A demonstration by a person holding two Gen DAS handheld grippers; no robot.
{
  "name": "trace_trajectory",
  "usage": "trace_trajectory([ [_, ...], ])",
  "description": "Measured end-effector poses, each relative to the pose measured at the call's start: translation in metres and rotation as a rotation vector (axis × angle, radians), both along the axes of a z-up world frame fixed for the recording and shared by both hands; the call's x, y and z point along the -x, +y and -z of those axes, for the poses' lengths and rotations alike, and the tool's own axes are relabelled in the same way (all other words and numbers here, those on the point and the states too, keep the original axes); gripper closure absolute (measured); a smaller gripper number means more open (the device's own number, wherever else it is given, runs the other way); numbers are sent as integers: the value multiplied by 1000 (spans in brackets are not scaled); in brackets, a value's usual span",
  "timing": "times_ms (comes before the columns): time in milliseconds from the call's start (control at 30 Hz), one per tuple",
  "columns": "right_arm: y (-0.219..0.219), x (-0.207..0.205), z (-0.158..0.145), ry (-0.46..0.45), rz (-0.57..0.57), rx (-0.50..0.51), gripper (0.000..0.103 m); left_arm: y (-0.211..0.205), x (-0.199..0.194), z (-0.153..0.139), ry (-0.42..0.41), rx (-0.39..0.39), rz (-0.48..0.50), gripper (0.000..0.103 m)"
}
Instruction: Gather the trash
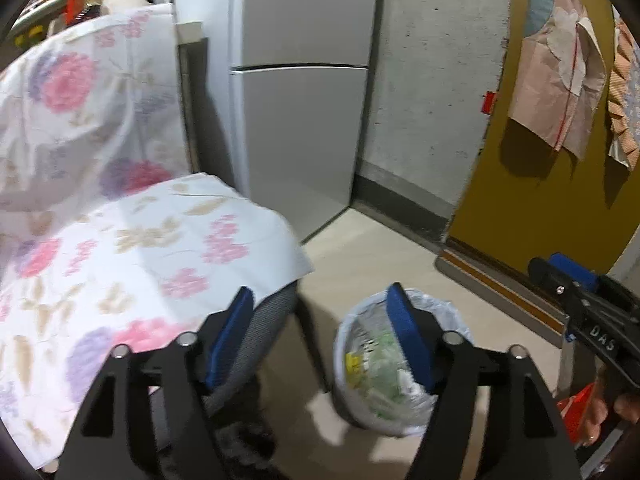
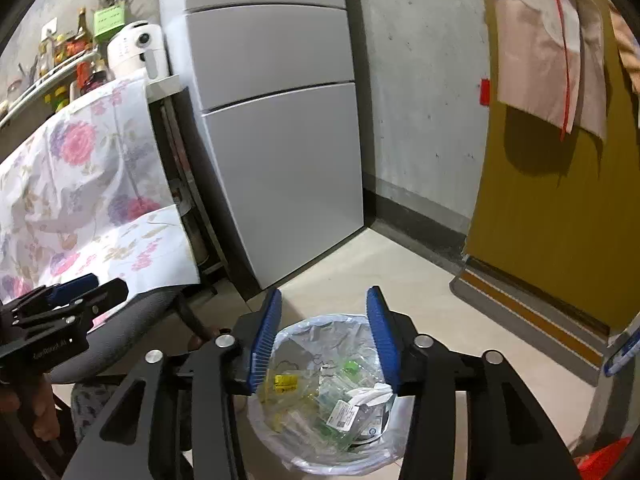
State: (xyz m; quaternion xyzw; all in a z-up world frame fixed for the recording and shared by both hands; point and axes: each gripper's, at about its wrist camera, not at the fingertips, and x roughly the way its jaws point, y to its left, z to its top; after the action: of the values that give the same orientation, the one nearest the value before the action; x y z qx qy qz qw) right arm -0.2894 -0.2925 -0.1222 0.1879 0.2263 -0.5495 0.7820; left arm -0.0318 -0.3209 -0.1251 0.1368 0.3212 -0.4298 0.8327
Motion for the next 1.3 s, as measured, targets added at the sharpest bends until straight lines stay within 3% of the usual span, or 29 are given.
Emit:
trace_trajectory([
  [100, 18, -19, -12, 17, -50, 3, 49, 19, -2, -13, 3, 15, -26, 19],
  [200, 30, -34, -24, 63, -80, 4, 36, 42, -2, -26, -18, 17, -74, 10],
  [300, 48, -41, -40, 66, -108, -5, 24, 64, 3, -37, -24, -4, -111, 7],
  [333, 55, -42, -47, 64, -120, -6, 15, 71, 6, -42, -23, -12, -121, 7],
  [367, 60, -43, -53, 67, -129, -4, 14, 77, 8, -47, -26, -19, -130, 7],
  [567, 96, -62, -86, 122, -221, 30, 13, 117, 24, -73, -13, -40, -190, 7],
  [867, 126, -66, -122, 75, -287, 58, 13, 163, 47, -105, -68, -87, -280, 7],
  [1300, 123, -74, -115, 120, -271, 61, 13, 175, 46, -110, -57, -79, -322, 7],
])
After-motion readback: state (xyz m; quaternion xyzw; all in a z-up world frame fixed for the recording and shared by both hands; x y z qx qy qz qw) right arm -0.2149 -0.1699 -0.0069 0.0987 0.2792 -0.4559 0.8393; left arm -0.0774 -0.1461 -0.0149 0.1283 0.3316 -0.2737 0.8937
